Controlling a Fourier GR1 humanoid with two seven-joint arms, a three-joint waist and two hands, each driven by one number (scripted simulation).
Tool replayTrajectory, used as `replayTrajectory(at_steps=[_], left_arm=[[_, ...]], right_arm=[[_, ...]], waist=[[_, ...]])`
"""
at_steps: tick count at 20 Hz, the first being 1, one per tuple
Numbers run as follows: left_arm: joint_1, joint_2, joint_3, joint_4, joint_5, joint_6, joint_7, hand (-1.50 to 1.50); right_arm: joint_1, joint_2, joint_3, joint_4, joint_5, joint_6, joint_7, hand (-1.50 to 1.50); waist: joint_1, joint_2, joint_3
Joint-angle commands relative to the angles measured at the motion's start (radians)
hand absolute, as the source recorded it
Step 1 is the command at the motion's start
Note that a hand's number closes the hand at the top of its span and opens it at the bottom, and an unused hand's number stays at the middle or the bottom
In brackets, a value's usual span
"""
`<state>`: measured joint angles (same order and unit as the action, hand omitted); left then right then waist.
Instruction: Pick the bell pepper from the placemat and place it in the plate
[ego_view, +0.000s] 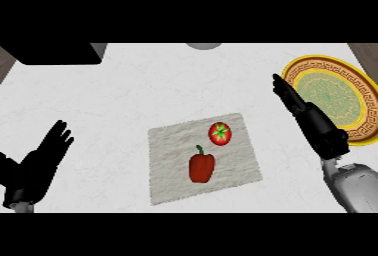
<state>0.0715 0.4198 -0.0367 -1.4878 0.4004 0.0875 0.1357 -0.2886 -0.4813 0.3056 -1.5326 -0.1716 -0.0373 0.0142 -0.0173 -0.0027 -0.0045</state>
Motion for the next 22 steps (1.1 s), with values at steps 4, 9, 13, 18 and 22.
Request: replayTrajectory(at_steps=[4, 9, 13, 18, 22], left_arm=[[-0.139, -0.013, -0.031, 0.048, -0.132, 0.046, -0.04, 0.0], [-0.146, -0.018, -0.046, 0.03, -0.143, 0.065, -0.016, 0.0], [-0.223, -0.071, -0.085, 0.106, -0.207, 0.09, -0.029, 0.0], [-0.207, -0.056, -0.049, 0.086, -0.188, 0.047, -0.022, 0.0], [-0.229, -0.074, -0.041, 0.078, -0.201, 0.054, 0.024, 0.0]], right_arm=[[-0.092, 0.161, 0.003, 0.071, -0.086, 0.066, -0.011, 1.5], [-0.029, 0.095, -0.037, 0.065, 0.21, -0.237, -0.086, -1.5], [0.122, 0.239, 0.016, 0.094, 0.121, -0.171, -0.335, -1.5], [0.165, 0.119, 0.098, 0.125, 0.281, -0.095, -0.357, -1.5], [0.201, 0.089, 0.143, -0.018, 0.352, -0.072, -0.217, -1.5]], waist=[[0.023, 0.008, 0.005], [-0.018, 0.0, 0.006], [0.005, 0.006, 0.005], [0.014, 0.003, 0.004], [0.011, 0.001, 0.004]])
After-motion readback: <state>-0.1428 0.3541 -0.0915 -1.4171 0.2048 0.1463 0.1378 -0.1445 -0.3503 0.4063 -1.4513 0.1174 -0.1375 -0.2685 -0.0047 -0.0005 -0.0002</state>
